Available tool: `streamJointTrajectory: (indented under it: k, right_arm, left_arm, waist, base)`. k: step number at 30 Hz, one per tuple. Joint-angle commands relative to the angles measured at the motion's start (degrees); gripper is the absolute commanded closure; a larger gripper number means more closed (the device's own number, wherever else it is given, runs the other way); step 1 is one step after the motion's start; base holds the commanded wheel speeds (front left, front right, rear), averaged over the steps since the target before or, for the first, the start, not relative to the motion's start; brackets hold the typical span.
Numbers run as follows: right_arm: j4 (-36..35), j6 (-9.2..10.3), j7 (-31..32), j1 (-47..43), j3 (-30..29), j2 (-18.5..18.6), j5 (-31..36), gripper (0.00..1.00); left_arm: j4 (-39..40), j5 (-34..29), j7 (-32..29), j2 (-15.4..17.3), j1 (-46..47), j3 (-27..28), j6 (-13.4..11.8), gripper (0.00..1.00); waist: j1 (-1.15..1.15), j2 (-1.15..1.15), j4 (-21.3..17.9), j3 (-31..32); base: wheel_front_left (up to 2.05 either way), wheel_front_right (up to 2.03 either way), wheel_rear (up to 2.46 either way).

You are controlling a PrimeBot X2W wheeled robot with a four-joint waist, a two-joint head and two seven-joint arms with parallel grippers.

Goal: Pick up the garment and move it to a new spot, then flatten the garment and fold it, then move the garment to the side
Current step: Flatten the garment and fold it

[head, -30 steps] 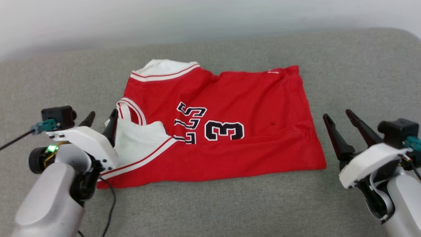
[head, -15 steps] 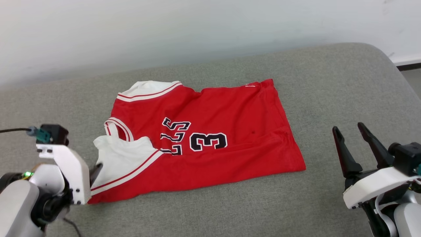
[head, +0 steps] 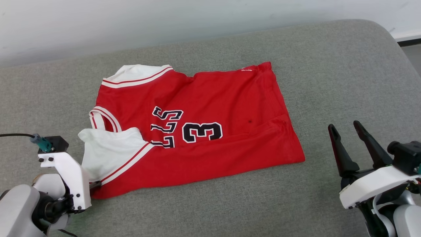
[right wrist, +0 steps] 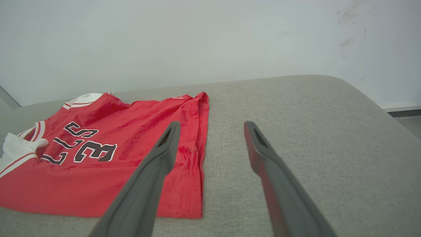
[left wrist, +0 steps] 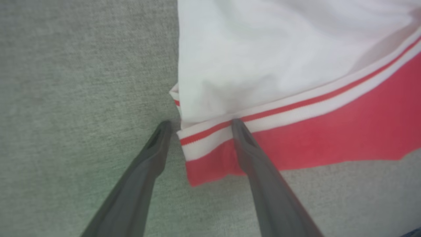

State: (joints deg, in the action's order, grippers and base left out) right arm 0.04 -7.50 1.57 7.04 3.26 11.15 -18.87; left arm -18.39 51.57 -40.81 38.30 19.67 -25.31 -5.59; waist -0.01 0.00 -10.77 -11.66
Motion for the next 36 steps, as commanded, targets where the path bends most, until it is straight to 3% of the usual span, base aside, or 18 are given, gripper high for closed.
streamJointTrajectory:
  k: [1,8,13,18,29,30,31,32,33,36]
  right_arm:
    - [-0.5,0.02,0.5,0.5,-0.6,0.5,-0.5,0.0]
    - [0.3,0.02,7.2,1.7,-1.5,2.7,-4.1,0.0]
    - [3.9,0.02,20.9,4.4,-0.7,5.6,-9.2,0.0]
    - [8.7,0.02,33.7,8.0,1.0,6.4,-12.4,0.0]
    - [20.8,0.02,41.6,14.4,4.0,4.9,-14.6,0.0]
    - [21.6,0.02,42.3,14.4,4.6,4.7,-15.1,0.05]
    - [22.6,0.02,43.0,14.4,5.0,4.5,-15.6,0.6]
    - [23.3,0.02,43.5,14.5,5.4,4.4,-16.0,0.93]
    - [23.7,0.02,43.8,14.5,5.7,4.4,-16.3,1.0]
    - [24.1,0.02,43.8,15.6,6.4,5.3,-16.8,1.0]
  left_arm:
    - [-2.5,1.0,-1.6,-3.5,-2.2,-2.5,0.8,1.0]
    - [-2.7,-0.6,2.1,-3.4,-0.1,-2.0,1.1,1.0]
    - [0.1,-1.5,6.8,-3.3,2.1,0.3,0.5,1.0]
    - [4.5,-1.9,8.6,-3.5,2.9,1.0,-0.3,1.0]
    - [10.2,-3.9,8.5,-5.1,5.6,-1.1,-1.0,1.0]
    - [10.4,-4.1,8.6,-5.2,5.6,-1.1,-1.1,1.0]
    - [10.6,-4.1,8.6,-5.2,5.5,-1.2,-1.2,1.0]
    - [10.7,-4.0,8.7,-5.2,5.3,-1.3,-1.3,1.0]
    - [10.8,-4.1,8.6,-5.2,5.2,-1.3,-1.3,1.0]
    - [10.9,-4.1,8.0,-4.9,4.5,-1.5,-1.7,1.0]
  waist:
    - [0.01,0.0,0.0,-0.3]
    - [0.01,0.0,1.4,0.4]
    - [0.01,0.0,2.9,0.7]
    - [0.01,0.0,4.9,-0.5]
    - [0.01,0.0,9.4,-4.2]
    - [0.01,0.0,9.5,-4.3]
    - [0.01,0.0,9.6,-4.3]
    - [0.01,0.0,9.6,-4.3]
    - [0.01,0.0,9.6,-4.3]
    - [0.01,0.0,9.3,-4.1]
  base:
    - [0.0,0.0,0.0]
    - [0.0,0.0,0.0]
    - [0.0,0.0,0.0]
    - [0.0,0.0,0.0]
    - [0.0,0.0,0.0]
    - [0.0,0.0,0.0]
    - [0.0,0.0,0.0]
    - [0.0,0.0,0.0]
    - [0.0,0.0,0.0]
    - [0.0,0.0,0.0]
